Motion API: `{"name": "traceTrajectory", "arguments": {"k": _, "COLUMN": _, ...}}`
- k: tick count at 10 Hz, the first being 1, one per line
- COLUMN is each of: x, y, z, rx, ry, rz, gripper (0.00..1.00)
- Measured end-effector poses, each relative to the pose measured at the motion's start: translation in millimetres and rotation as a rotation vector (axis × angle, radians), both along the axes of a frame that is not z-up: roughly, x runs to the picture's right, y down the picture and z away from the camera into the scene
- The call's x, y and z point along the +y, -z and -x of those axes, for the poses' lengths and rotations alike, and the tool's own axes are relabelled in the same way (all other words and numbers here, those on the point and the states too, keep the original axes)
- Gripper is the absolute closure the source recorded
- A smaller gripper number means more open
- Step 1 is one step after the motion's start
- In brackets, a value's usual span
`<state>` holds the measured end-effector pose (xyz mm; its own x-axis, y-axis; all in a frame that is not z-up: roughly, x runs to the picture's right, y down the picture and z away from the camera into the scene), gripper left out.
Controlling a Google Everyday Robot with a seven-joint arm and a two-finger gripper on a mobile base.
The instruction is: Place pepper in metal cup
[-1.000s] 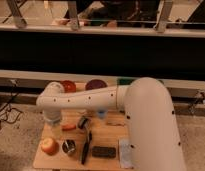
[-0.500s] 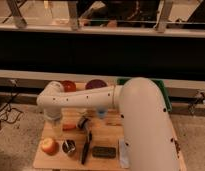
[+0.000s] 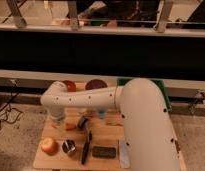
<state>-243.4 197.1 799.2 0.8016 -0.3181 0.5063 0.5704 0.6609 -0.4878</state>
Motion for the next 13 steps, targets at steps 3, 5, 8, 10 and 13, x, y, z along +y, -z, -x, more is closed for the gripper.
{"name": "traceTrajectory", "arguments": {"k": 3, "x": 7, "y": -3.6, "z": -1, "rx": -0.004, "ry": 0.006, "rz": 0.010, "gripper": 0.20}}
{"name": "traceTrajectory", "arguments": {"k": 5, "x": 9, "y": -3.6, "z": 7, "rx": -0.013, "ry": 0.012, "rz": 0.015, "gripper": 0.20}}
{"name": "traceTrajectory", "arguments": {"k": 8, "x": 15, "y": -5.6, "z": 9, "rx": -0.015, "ry": 0.015, "rz": 0.028, "gripper": 0.20}}
{"name": "traceTrajectory", "arguments": {"k": 10, "x": 16, "y": -8.1, "z": 6, "rx": -0.010, "ry": 0.012, "rz": 0.033, "gripper": 0.20}}
{"name": "traceTrajectory", "arguments": {"k": 13, "x": 15, "y": -15.9, "z": -2, "rx": 0.010, "ry": 0.000, "rz": 0.038, "gripper": 0.20}}
